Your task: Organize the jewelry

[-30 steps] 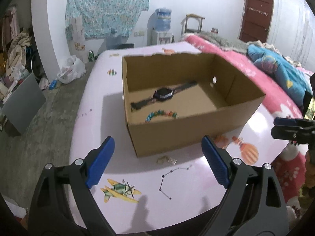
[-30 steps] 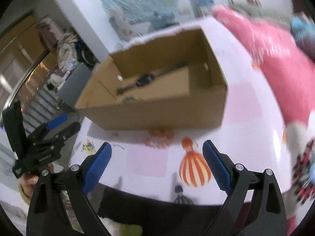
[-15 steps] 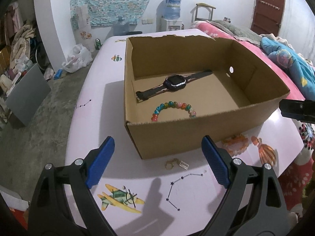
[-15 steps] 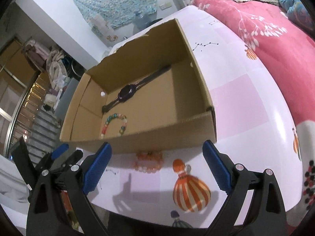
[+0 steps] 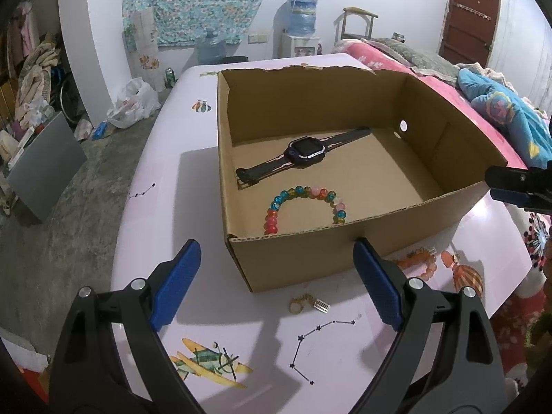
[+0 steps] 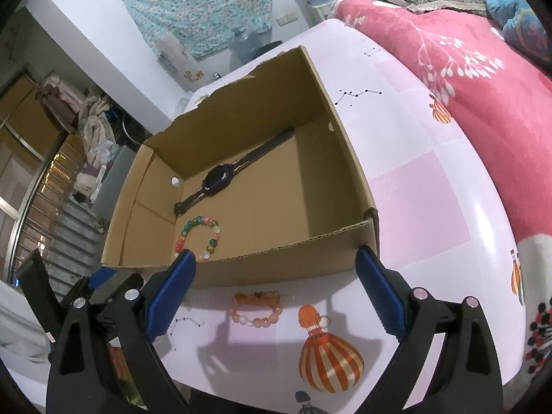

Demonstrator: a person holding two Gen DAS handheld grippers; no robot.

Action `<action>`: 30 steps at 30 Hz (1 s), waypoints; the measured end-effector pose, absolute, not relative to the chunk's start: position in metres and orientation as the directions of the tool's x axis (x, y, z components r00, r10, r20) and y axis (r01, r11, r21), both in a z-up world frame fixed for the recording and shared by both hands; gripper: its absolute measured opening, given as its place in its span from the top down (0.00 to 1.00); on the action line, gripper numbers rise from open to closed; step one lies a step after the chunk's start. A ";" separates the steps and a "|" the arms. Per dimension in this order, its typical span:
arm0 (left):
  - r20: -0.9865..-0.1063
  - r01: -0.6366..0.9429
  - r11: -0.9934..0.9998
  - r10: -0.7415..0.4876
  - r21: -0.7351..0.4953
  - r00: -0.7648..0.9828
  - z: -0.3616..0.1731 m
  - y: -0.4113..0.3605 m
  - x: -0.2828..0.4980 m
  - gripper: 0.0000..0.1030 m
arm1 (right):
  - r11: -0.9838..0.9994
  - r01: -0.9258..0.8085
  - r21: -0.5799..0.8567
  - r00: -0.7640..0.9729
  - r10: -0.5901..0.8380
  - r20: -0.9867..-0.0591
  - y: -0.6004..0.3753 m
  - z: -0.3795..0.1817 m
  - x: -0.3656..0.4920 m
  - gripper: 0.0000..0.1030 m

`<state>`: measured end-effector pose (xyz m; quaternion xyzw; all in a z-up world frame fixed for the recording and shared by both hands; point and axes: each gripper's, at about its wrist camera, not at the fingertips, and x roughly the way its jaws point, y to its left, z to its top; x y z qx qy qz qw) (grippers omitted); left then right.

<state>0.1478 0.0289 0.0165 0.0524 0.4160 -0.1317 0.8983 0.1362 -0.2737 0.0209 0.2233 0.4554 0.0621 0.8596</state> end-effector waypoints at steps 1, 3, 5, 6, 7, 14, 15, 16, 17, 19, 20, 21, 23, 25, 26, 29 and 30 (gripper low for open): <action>-0.760 0.280 0.960 -0.192 -0.014 0.621 0.016 0.029 0.148 0.16 | 0.893 0.096 0.439 0.579 0.309 -0.755 -0.273 0.021 0.139 0.11; -0.758 0.278 0.961 -0.189 -0.010 0.625 0.016 0.028 0.151 0.16 | 0.896 0.092 0.435 0.583 0.306 -0.753 -0.273 0.020 0.141 0.11; -0.756 0.275 0.961 -0.187 -0.009 0.628 0.015 0.028 0.153 0.16 | 0.897 0.091 0.433 0.587 0.303 -0.751 -0.273 0.019 0.141 0.11; -0.755 0.275 0.961 -0.187 -0.009 0.629 0.015 0.028 0.154 0.16 | 0.897 0.091 0.432 0.591 0.301 -0.748 -0.272 0.019 0.141 0.11; -0.752 0.276 0.961 -0.190 -0.011 0.631 0.015 0.028 0.156 0.16 | 0.898 0.091 0.431 0.598 0.297 -0.744 -0.272 0.019 0.143 0.11; -0.737 0.277 0.961 -0.192 -0.008 0.647 0.013 0.026 0.150 0.16 | 0.923 0.090 0.373 0.631 0.237 -0.739 -0.266 0.025 0.127 0.11; -0.736 0.280 0.960 -0.198 -0.013 0.647 0.014 0.026 0.147 0.16 | 0.933 0.085 0.349 0.636 0.219 -0.740 -0.263 0.027 0.121 0.11; -0.734 0.283 0.959 -0.207 -0.021 0.647 0.015 0.027 0.144 0.16 | 0.940 0.085 0.331 0.638 0.204 -0.743 -0.262 0.027 0.117 0.11; -0.732 0.286 0.958 -0.214 -0.028 0.647 0.015 0.028 0.141 0.16 | 0.948 0.087 0.307 0.639 0.183 -0.747 -0.261 0.028 0.112 0.11; -0.730 0.294 0.955 -0.229 -0.040 0.644 0.016 0.030 0.134 0.16 | 0.966 0.095 0.239 0.639 0.125 -0.759 -0.256 0.029 0.101 0.11; -0.728 0.297 0.954 -0.235 -0.045 0.644 0.017 0.030 0.130 0.16 | 0.972 0.098 0.216 0.638 0.105 -0.763 -0.254 0.030 0.097 0.11; -0.727 0.300 0.953 -0.240 -0.050 0.643 0.017 0.031 0.127 0.16 | 0.977 0.102 0.186 0.638 0.079 -0.766 -0.253 0.030 0.092 0.10; -0.727 0.309 0.948 -0.263 -0.074 0.634 0.017 0.033 0.118 0.16 | 0.986 0.115 0.119 0.652 0.015 -0.758 -0.248 0.033 0.080 0.07; -0.726 0.319 0.943 -0.286 -0.098 0.625 0.018 0.035 0.111 0.16 | 0.990 0.132 0.051 0.673 -0.051 -0.738 -0.243 0.039 0.069 0.07; -0.724 0.326 0.940 -0.294 -0.101 0.624 0.018 0.034 0.108 0.16 | 0.991 0.134 0.024 0.680 -0.074 -0.729 -0.242 0.041 0.067 0.07; -0.727 0.348 0.929 -0.324 -0.124 0.605 0.019 0.034 0.098 0.16 | 0.989 0.141 -0.043 0.701 -0.130 -0.701 -0.234 0.049 0.057 0.07; -0.726 0.355 0.924 -0.341 -0.143 0.597 0.020 0.034 0.096 0.16 | 0.988 0.143 -0.062 0.708 -0.146 -0.691 -0.233 0.053 0.055 0.07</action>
